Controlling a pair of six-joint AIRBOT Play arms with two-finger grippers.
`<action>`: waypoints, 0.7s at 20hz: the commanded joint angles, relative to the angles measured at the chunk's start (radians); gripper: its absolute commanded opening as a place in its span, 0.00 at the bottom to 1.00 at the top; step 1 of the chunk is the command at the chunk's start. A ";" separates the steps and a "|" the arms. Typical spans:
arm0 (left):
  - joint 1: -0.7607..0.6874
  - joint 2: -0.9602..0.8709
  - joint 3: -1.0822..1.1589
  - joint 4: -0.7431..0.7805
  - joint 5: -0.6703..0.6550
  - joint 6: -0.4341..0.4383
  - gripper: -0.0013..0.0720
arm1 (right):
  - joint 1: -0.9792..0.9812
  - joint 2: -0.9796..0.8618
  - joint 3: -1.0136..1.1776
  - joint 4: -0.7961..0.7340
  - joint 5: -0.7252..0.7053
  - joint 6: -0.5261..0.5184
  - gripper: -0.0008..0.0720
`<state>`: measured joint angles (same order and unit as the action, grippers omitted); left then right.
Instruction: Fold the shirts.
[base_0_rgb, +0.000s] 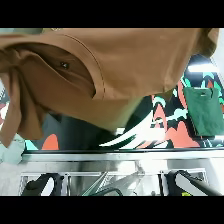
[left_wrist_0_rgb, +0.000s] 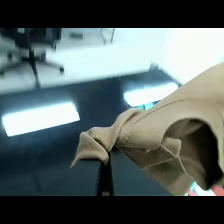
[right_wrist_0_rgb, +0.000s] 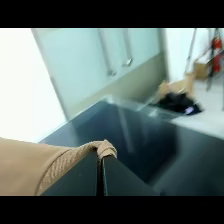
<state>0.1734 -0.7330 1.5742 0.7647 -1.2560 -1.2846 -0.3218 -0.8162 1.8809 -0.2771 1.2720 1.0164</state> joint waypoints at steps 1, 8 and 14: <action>-0.071 -0.075 -0.175 -0.005 0.013 0.040 0.04 | 0.073 -0.128 -0.067 0.045 0.019 0.000 0.03; -0.191 -0.525 -0.423 0.003 0.242 0.166 0.04 | 0.423 -0.689 -0.157 -0.288 -0.249 -0.006 0.03; -0.083 -0.869 -0.303 0.003 0.213 0.185 0.04 | 0.400 -0.928 0.052 -0.294 -0.209 -0.012 0.60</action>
<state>0.0532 -1.4586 1.2259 0.7666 -1.0367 -1.1152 0.0826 -1.6650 1.8614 -0.5362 1.0416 0.9939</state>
